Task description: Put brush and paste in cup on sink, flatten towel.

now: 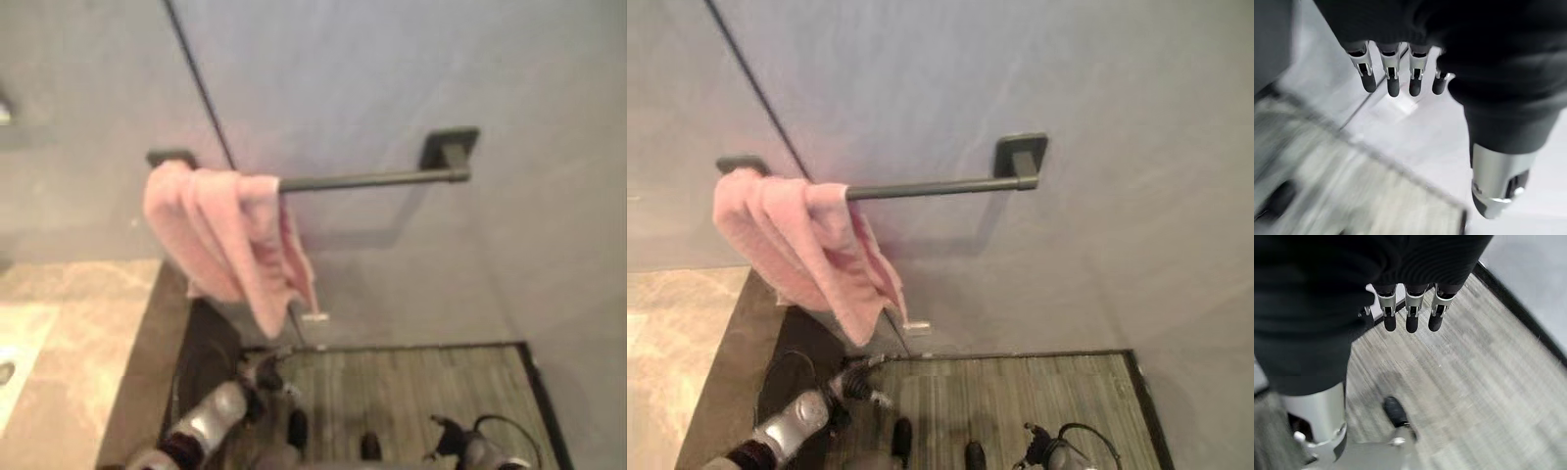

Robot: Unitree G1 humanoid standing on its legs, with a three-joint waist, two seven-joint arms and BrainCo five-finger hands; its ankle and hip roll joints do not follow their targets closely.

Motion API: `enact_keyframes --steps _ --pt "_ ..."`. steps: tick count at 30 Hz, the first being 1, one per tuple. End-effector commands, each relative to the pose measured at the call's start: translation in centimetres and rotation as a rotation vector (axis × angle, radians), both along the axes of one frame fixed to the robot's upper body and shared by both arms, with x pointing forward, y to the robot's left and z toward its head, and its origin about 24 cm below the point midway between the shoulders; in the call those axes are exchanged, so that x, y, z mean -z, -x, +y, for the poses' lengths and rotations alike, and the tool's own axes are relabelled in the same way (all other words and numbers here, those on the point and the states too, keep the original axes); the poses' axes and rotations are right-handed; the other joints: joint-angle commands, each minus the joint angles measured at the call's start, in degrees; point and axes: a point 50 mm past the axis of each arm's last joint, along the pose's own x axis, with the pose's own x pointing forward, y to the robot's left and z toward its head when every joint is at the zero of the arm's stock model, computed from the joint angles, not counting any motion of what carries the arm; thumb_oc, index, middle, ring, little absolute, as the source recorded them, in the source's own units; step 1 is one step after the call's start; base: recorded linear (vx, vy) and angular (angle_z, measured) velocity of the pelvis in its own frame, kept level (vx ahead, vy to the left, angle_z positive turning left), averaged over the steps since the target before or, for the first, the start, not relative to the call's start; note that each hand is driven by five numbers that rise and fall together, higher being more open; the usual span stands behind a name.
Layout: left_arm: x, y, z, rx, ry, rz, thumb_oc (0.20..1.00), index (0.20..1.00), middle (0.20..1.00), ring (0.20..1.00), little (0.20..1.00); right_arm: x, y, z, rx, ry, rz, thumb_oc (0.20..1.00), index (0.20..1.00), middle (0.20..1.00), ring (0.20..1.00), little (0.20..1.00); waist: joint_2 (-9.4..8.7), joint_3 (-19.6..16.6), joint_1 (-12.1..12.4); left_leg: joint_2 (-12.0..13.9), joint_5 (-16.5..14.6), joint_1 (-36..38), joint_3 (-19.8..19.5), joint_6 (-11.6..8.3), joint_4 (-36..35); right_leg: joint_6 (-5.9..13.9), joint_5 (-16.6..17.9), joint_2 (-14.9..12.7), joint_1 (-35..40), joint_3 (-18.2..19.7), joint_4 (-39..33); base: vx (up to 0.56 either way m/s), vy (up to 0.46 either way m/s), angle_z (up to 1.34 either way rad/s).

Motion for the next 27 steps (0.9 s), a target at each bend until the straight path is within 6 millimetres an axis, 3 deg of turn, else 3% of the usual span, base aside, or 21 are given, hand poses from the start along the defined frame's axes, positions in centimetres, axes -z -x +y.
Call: enact_keyframes --steps 1,3,4,6,10,12,13,20,27 --pt "-4.3 -1.6 2.6 0.018 0.014 -0.103 1.000 1.000 1.000 1.000 1.000 -0.7 -1.7 -0.2 -0.044 0.000 -0.022 1.000 1.000 1.000 1.000 1.000 -2.82 1.3 1.9 1.8 -1.4 0.9 2.7 -2.07 0.7 5.37 -1.5 -5.1 -1.9 0.0 3.0 0.01 -0.043 0.19" --pt "-7.2 -1.2 4.7 0.006 0.006 -0.176 1.000 1.000 1.000 1.000 1.000 -1.6 -2.9 0.2 -0.095 -0.033 -0.098 1.000 1.000 1.000 1.000 1.000 -3.16 1.2 1.9 1.7 -1.3 0.8 2.5 -2.18 0.7 5.30 -1.7 -5.1 -1.5 -0.3 2.9 -0.01 -0.043 0.28" --pt "-7.2 -1.1 4.7 0.005 0.006 -0.175 1.000 1.000 1.000 1.000 1.000 -1.6 -2.9 0.2 -0.096 -0.033 -0.098 1.000 1.000 1.000 1.000 1.000 -3.17 1.2 1.8 1.7 -1.3 0.8 2.5 -2.17 0.7 5.30 -1.8 -5.1 -1.5 -0.3 2.9 0.00 -0.029 0.26" --pt "-10.2 0.0 7.4 -0.011 -0.043 -0.222 1.000 1.000 1.000 1.000 1.000 -4.1 -4.7 -0.9 -0.144 -0.048 -0.197 1.000 1.000 1.000 1.000 1.000 -3.57 1.2 1.1 2.0 -1.3 0.7 2.6 -2.31 0.7 5.31 -1.9 -5.0 -1.6 -0.4 3.1 0.02 -0.034 0.12" --pt "-12.0 1.2 8.7 -0.019 -0.039 -0.238 1.000 1.000 1.000 1.000 1.000 -5.9 -5.2 -2.0 -0.186 -0.052 -0.220 1.000 1.000 1.000 1.000 1.000 -4.10 1.2 0.6 2.2 -1.2 0.5 2.4 -2.44 0.7 5.35 -2.1 -5.2 -1.8 -0.7 3.5 0.01 -0.019 -0.05" --pt "-13.9 2.1 9.5 -0.010 -0.041 -0.285 1.000 1.000 1.000 1.000 1.000 -8.8 -6.1 -3.0 -0.209 -0.058 -0.332 1.000 1.000 1.000 1.000 1.000 -4.26 1.1 -0.1 2.1 -1.3 0.3 2.0 -2.44 0.7 5.44 -2.2 -5.3 -1.9 -1.0 3.8 0.02 -0.001 0.09" --pt "-14.6 2.6 9.5 -0.010 -0.025 -0.306 1.000 1.000 1.000 1.000 1.000 -9.3 -6.0 -3.0 -0.198 -0.074 -0.373 1.000 1.000 1.000 1.000 1.000 -4.17 1.1 -0.4 2.0 -1.3 0.3 2.0 -2.36 0.7 5.50 -2.2 -5.4 -1.9 -0.9 3.9 0.02 0.024 0.04" --pt "-17.2 3.2 9.9 -0.016 0.056 -0.360 1.000 1.000 1.000 1.000 1.000 -8.7 -5.8 -3.1 -0.157 -0.077 -0.358 1.000 1.000 1.000 1.000 1.000 -3.60 1.3 -0.2 1.6 -1.9 0.4 1.6 -2.08 0.7 5.58 -2.7 -5.8 -2.1 -1.1 4.4 0.00 0.001 0.00" --pt "-19.4 3.4 10.8 -0.008 -0.015 -0.436 1.000 1.000 1.000 1.000 1.000 -7.1 -5.1 -2.5 -0.055 -0.127 -0.354 1.000 1.000 1.000 1.000 1.000 -3.70 1.6 0.6 1.3 -2.0 0.4 1.4 -1.78 0.7 5.70 -2.5 -6.2 -2.3 -1.3 4.5 0.00 0.010 0.05"
